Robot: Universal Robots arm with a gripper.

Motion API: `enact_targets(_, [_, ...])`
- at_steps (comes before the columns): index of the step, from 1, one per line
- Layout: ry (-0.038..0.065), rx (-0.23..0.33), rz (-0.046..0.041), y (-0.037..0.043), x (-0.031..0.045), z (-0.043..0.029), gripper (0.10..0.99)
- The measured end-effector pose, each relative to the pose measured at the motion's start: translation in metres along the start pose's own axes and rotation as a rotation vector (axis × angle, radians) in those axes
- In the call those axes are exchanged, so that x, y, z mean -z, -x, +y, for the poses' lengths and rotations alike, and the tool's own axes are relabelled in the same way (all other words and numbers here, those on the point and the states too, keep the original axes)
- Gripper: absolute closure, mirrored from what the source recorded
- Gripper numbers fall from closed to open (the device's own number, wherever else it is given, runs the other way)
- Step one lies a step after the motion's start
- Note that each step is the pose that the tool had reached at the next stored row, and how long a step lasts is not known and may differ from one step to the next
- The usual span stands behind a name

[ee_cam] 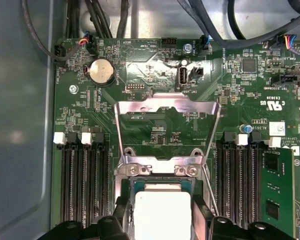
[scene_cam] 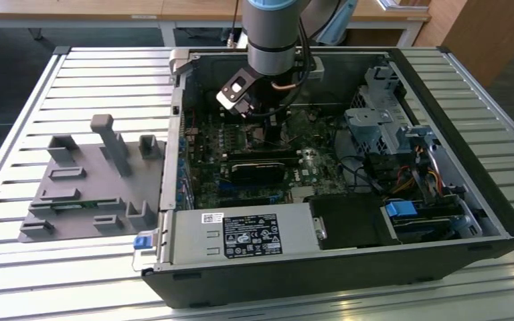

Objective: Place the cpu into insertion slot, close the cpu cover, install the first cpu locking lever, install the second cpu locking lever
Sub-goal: 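Place the cpu into insertion slot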

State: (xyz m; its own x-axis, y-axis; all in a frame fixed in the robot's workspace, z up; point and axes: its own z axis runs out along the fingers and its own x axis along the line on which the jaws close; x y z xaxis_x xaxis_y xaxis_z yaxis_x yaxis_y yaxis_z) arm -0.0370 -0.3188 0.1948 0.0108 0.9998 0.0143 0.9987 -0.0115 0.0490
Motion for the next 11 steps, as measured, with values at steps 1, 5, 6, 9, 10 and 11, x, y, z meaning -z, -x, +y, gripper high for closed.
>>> enact_targets(1, [0.0, 0.0, 0.0001, 0.0, 0.0013, 0.0001, 0.475])
enact_targets(5, [-0.018, 0.0, 0.0033, -0.0002, 0.0105, 0.002, 0.486])
enact_targets(6, [-0.022, -0.001, 0.0039, -0.0002, 0.0106, 0.0025, 0.612])
enact_targets(9, [-0.029, -0.001, 0.006, -0.0001, 0.0108, 0.0032, 0.675])
enact_targets(10, [-0.03, -0.001, 0.0063, -0.0001, 0.011, 0.0032, 0.729])
enact_targets(11, [-0.031, -0.001, 0.0063, 0.0, 0.0113, 0.0032, 0.788])
